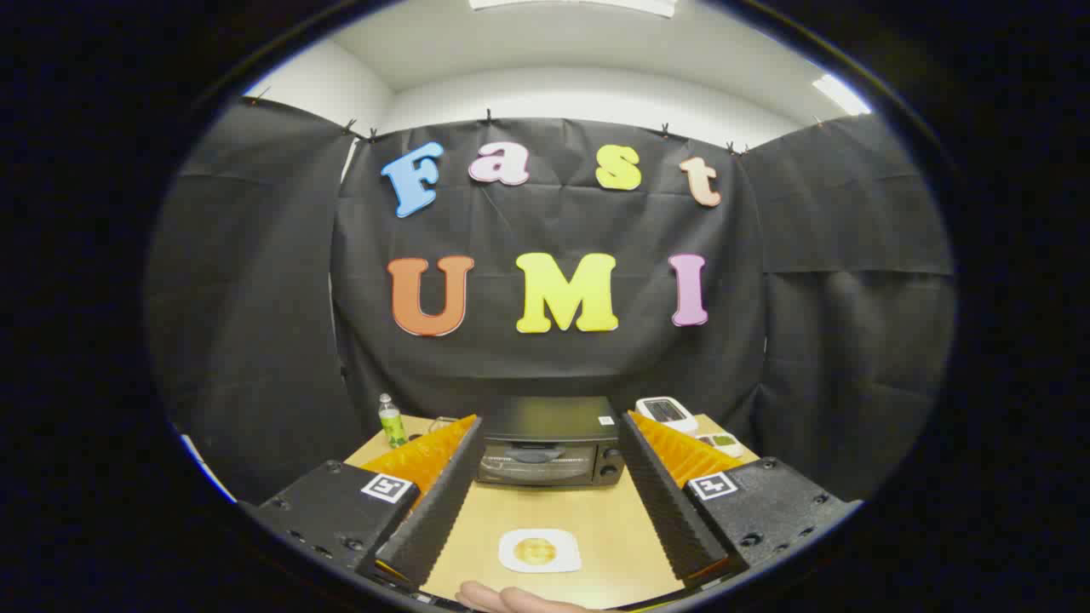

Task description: Open the toaster oven, put the food inside, and close the toaster oven door.

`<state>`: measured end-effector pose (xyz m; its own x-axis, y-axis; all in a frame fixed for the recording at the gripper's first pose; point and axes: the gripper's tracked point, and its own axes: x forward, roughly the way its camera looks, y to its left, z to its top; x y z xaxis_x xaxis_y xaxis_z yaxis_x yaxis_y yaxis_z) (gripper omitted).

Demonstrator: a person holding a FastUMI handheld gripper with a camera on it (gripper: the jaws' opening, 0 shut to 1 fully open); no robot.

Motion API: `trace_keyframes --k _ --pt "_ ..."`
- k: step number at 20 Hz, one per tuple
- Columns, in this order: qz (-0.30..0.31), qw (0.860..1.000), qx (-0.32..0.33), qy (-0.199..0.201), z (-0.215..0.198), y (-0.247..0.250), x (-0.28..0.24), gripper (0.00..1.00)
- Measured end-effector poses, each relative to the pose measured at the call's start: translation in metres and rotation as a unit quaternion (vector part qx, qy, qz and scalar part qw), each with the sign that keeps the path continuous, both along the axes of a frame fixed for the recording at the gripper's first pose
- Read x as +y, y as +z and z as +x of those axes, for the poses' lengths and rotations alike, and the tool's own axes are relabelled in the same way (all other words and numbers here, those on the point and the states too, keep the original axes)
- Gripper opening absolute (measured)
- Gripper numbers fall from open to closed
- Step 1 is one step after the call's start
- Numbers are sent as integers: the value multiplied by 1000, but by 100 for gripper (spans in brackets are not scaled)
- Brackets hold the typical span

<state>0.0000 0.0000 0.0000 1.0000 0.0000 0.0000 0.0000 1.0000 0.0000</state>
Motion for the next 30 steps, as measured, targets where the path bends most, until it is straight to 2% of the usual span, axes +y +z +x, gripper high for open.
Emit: trace_keyframes --k 3,8,18,24,30 --pt "1 1000 9 8 0 -3 1 100" --pt "7 1000 5 -1 7 -3 -8 100" --pt "21 999 39 -5 28 -23 -18 100" --pt "33 999 24 -11 42 -24 -17 100" --pt "16 1000 2 -13 80 -32 -8 100"
